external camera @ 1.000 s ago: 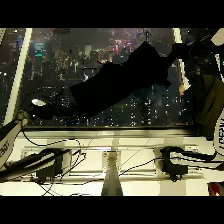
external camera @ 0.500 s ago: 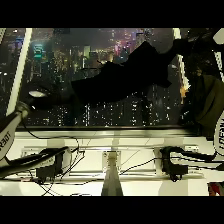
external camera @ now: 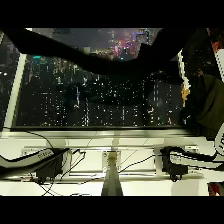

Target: Fold the clothes and pants, and hang the long-sleeved shirts on hangers.

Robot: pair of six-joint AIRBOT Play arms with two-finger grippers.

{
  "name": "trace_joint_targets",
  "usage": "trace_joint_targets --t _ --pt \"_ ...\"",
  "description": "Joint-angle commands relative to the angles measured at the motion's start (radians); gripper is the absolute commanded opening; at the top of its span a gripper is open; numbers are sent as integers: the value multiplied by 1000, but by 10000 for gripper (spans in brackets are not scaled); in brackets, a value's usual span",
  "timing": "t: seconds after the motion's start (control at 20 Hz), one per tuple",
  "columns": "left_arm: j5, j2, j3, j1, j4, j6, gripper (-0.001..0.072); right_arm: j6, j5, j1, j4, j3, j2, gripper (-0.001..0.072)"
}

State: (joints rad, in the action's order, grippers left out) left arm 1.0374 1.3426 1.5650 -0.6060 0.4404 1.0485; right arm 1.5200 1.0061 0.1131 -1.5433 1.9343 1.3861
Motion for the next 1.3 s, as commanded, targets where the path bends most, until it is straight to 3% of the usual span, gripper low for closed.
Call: trace_joint_targets --t 0.0,0.2,0.45,0.6,0.85,1.0,1.05,1.1,1.15,1.2,1.25 --pt "37 -25 108 -123 216 15 10 62 166 66 -31 32 -18 17" --pt "166 -29 -37 -150 715 14 10 103 230 137 -31 -289 -174 17" --pt "274 -51 -381 -189 935 10 10 90 249 134 -28 -965 -551 17" --pt "285 -56 -515 -211 1026 11 11 89 341 134 -27 -1235 -721 18" --pt "286 -55 -573 -224 1184 29 11 84 555 134 -29 -1332 -771 18" --pt "287 -54 -575 -227 1200 29 12 83 568 134 -29 -1333 -771 18" --pt "282 -54 -575 -227 1198 29 12 83 554 134 -29 -1333 -771 39" --pt "278 -54 -575 -227 1198 29 15 82 528 134 -29 -1332 -771 172" --pt "275 -54 -575 -227 1198 29 105 58 491 134 -29 -1332 -771 384" --pt "269 -54 -575 -227 1198 29 380 18 439 134 -26 -1332 -771 574" --pt "265 -54 -575 -227 1197 30 652 -6 373 134 -24 -1332 -771 653"
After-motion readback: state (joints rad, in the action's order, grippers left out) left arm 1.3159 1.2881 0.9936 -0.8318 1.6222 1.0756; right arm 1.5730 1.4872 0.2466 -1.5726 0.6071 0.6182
